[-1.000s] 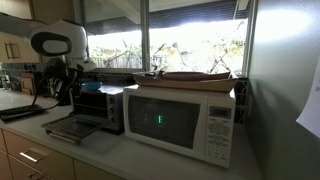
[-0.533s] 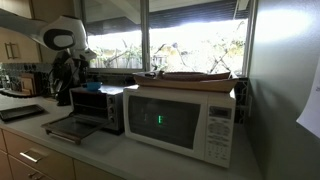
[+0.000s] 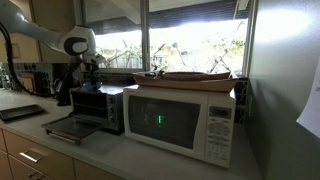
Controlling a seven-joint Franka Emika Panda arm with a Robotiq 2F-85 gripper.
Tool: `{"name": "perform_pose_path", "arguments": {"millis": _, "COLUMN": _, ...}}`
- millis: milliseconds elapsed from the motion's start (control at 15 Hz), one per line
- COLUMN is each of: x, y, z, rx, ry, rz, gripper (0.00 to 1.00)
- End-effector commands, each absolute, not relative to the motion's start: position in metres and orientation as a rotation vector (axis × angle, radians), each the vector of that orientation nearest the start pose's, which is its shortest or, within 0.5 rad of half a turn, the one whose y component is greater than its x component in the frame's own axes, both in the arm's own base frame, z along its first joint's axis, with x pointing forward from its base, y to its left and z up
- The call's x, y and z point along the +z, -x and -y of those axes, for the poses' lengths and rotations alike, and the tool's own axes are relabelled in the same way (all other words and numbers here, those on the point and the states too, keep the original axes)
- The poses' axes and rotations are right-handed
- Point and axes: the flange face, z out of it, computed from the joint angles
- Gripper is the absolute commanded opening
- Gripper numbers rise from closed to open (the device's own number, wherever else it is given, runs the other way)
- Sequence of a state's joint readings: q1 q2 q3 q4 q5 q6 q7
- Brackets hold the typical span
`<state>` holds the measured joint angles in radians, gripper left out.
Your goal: Open the microwave door of the microwave on the left and then put the blue bowl inside
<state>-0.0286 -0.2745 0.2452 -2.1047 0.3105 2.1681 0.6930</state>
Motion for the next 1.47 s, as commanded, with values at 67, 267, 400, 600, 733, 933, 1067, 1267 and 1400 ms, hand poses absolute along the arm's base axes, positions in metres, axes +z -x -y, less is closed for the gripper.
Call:
{"name": "perform_pose_path", "arguments": {"millis": 67, "x": 0.563, "y": -0.508, "z": -0.137, "rx": -0.235, "ry": 2.682, "rz": -0.848, "gripper": 0.52}}
{"name": "perform_pose_path", "arguments": {"millis": 267, "x": 0.564, "y": -0.505, "z": -0.137, "rx": -0.192, "ry": 2.686, "rz": -0.833, "gripper": 0.3}}
{"name": "perform_pose_path", "arguments": {"millis": 400, "x": 0.567, "y": -0.499, "z": -0.135, "rx": -0.167, "ry": 2.691, "rz": -0.822, "gripper": 0.14}}
{"name": "perform_pose_path", "arguments": {"millis": 600, "x": 0.569, "y": -0.489, "z": -0.13, "rx": -0.13, "ry": 2.705, "rz": -0.803, "gripper": 0.03}}
{"name": "perform_pose_path", "arguments": {"millis": 733, "x": 0.572, "y": -0.481, "z": -0.126, "rx": -0.119, "ry": 2.701, "rz": -0.786, "gripper": 0.01}}
{"name": "perform_pose_path", "arguments": {"millis": 933, "x": 0.582, "y": -0.46, "z": -0.123, "rx": -0.13, "ry": 2.737, "rz": -0.691, "gripper": 0.05}}
{"name": "perform_pose_path", "arguments": {"millis": 1067, "x": 0.586, "y": -0.439, "z": -0.126, "rx": -0.128, "ry": 2.794, "rz": -0.571, "gripper": 0.04}}
{"name": "perform_pose_path", "arguments": {"millis": 1267, "x": 0.576, "y": -0.413, "z": -0.129, "rx": -0.123, "ry": 2.867, "rz": -0.422, "gripper": 0.05}}
{"name": "perform_pose_path", "arguments": {"millis": 1400, "x": 0.561, "y": -0.4, "z": -0.131, "rx": -0.107, "ry": 2.891, "rz": -0.361, "gripper": 0.05}}
